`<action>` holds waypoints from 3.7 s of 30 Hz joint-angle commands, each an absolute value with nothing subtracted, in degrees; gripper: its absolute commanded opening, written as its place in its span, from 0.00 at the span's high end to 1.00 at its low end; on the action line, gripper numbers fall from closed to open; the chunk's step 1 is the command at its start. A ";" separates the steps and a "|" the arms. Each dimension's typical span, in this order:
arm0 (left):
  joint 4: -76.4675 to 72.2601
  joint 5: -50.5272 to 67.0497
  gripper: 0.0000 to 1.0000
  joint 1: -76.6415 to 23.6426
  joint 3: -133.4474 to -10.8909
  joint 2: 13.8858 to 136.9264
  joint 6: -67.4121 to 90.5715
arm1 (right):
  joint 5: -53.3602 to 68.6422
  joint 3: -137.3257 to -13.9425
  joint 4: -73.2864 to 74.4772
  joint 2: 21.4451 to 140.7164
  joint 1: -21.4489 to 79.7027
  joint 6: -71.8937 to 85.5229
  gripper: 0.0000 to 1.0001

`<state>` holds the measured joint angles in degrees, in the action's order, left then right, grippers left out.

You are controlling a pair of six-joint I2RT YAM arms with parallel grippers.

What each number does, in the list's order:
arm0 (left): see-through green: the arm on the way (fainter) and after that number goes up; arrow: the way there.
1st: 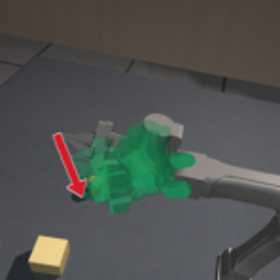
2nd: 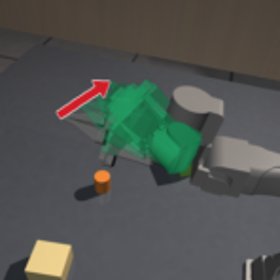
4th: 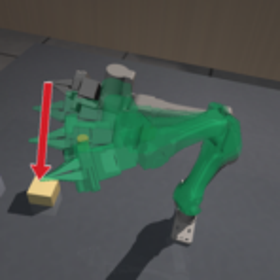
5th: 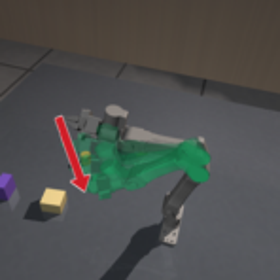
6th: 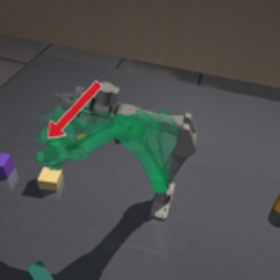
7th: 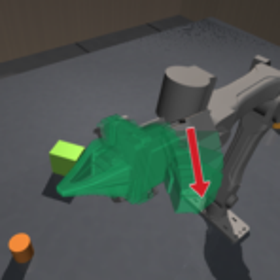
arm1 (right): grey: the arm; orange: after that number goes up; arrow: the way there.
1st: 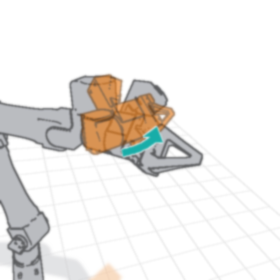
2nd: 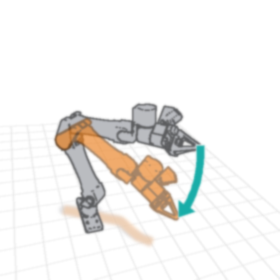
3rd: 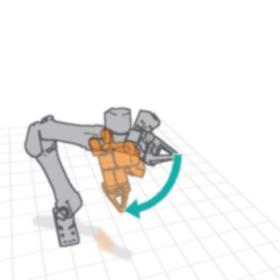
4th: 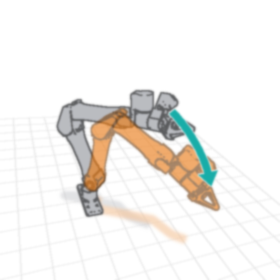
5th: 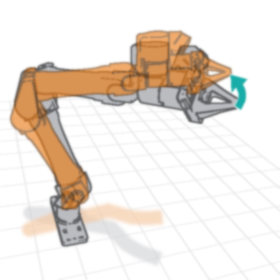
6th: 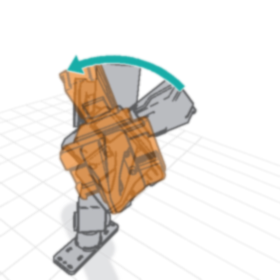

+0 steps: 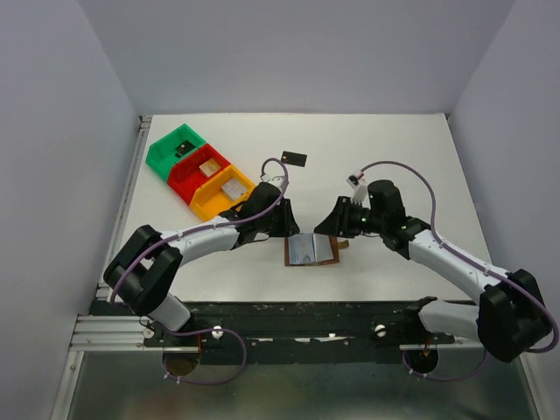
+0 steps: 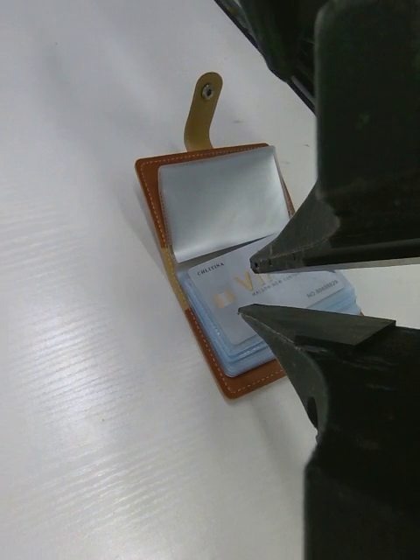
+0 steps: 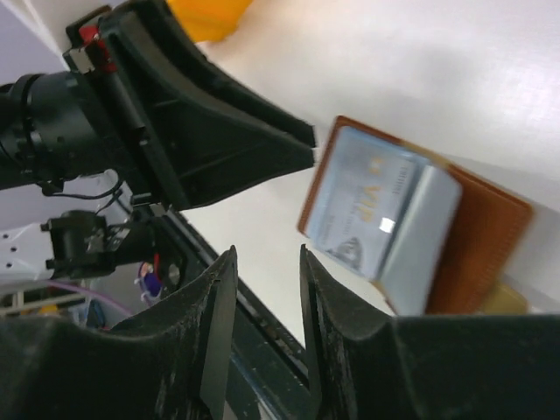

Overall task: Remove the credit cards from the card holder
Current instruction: Remove the credit card from the card holder.

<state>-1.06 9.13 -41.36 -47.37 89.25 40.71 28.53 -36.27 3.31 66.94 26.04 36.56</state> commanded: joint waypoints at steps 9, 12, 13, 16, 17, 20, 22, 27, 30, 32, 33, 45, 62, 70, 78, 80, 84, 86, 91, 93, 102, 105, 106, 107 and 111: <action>-0.09 5.89 0.80 -41.31 -45.35 89.82 39.81 | 37.62 -36.65 -11.86 84.81 29.97 41.75 0.59; -0.09 5.89 0.83 -41.22 -45.44 90.61 39.73 | 37.01 -36.56 -11.52 86.92 29.97 40.96 0.59; -0.09 5.89 0.83 -41.22 -45.35 90.96 39.73 | 36.39 -36.56 -10.99 87.27 29.97 40.61 0.59; -0.26 5.98 0.85 -41.22 -45.09 91.40 39.64 | 34.72 -36.48 -9.23 87.89 29.88 39.20 0.59; -0.35 6.15 0.85 -41.31 -45.00 91.58 39.64 | 34.02 -36.30 -8.62 87.98 29.97 38.76 0.59; -0.97 6.59 0.87 -41.22 -44.65 92.20 39.90 | 32.17 -36.12 -7.03 88.42 29.79 37.97 0.59; -1.14 6.77 0.87 -41.22 -44.56 92.55 39.99 | 31.12 -35.95 -6.07 88.59 29.71 37.36 0.58; -1.23 6.94 0.88 -41.31 -44.47 93.43 40.08 | 29.88 -35.60 -5.27 89.91 29.53 36.21 0.58; -1.41 7.12 0.88 -41.31 -44.21 93.69 40.17 | 29.88 -35.25 -5.97 90.79 29.53 36.30 0.58; -1.58 7.12 0.89 -41.31 -44.03 93.78 40.25 | 29.62 -35.24 -6.06 91.23 29.53 36.21 0.58; -1.58 7.12 0.89 -41.31 -44.03 93.87 40.25 | 29.53 -35.33 -5.89 91.40 29.44 36.21 0.58; -2.11 6.86 0.90 -41.31 -43.42 94.40 40.78 | 26.02 -35.16 -2.82 88.69 29.27 33.67 0.53; -1.31 3.60 0.90 -41.40 -42.80 86.66 40.69 | 26.54 -35.51 -2.19 89.03 29.27 33.75 0.54; -3.87 8.96 0.90 -42.36 -45.26 91.14 39.46 | 28.65 -35.33 -5.01 90.26 29.27 35.42 0.55; -3.52 9.49 0.90 -42.45 -45.79 94.48 39.37 | 29.97 -34.80 -6.85 90.26 29.27 36.65 0.57; -3.08 9.32 0.90 -42.45 -45.97 95.36 39.37 | 30.32 -34.63 -7.47 90.18 29.27 37.00 0.58; -2.64 9.14 0.91 -42.45 -46.06 96.41 39.46 | 31.29 -34.28 -8.87 89.91 29.18 38.05 0.59; -2.55 8.88 0.91 -42.45 -45.97 96.77 39.46 | 31.38 -34.10 -9.05 89.74 29.27 38.32 0.60; -1.94 8.09 0.92 -42.45 -45.70 97.03 39.55 | 31.20 -33.40 -9.75 88.42 28.92 39.11 0.61; -1.85 7.65 0.92 -42.45 -45.53 96.94 39.64 | 30.85 -33.14 -9.84 87.72 28.74 39.29 0.61; -1.49 7.03 0.93 -42.45 -45.18 96.77 39.81 | 32.69 -31.29 -13.53 87.19 27.25 41.04 0.64; -1.41 7.03 0.93 -42.54 -45.18 96.86 39.81 | 33.66 -30.68 -15.29 87.36 26.98 41.92 0.64; -1.41 7.12 0.93 -42.45 -45.18 96.86 39.90 | 33.84 -30.50 -15.99 87.36 26.90 42.18 0.64; -1.41 7.12 0.93 -42.45 -45.09 96.86 39.90 | 34.27 -30.41 -16.34 87.45 26.72 42.45 0.64; -1.67 7.29 0.94 -42.45 -44.83 97.03 40.17 | 35.59 -29.80 -19.24 87.80 26.46 43.59 0.64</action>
<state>-4.01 8.43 -42.13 -45.63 95.22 40.18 32.84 -30.92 -13.98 87.96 26.87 42.00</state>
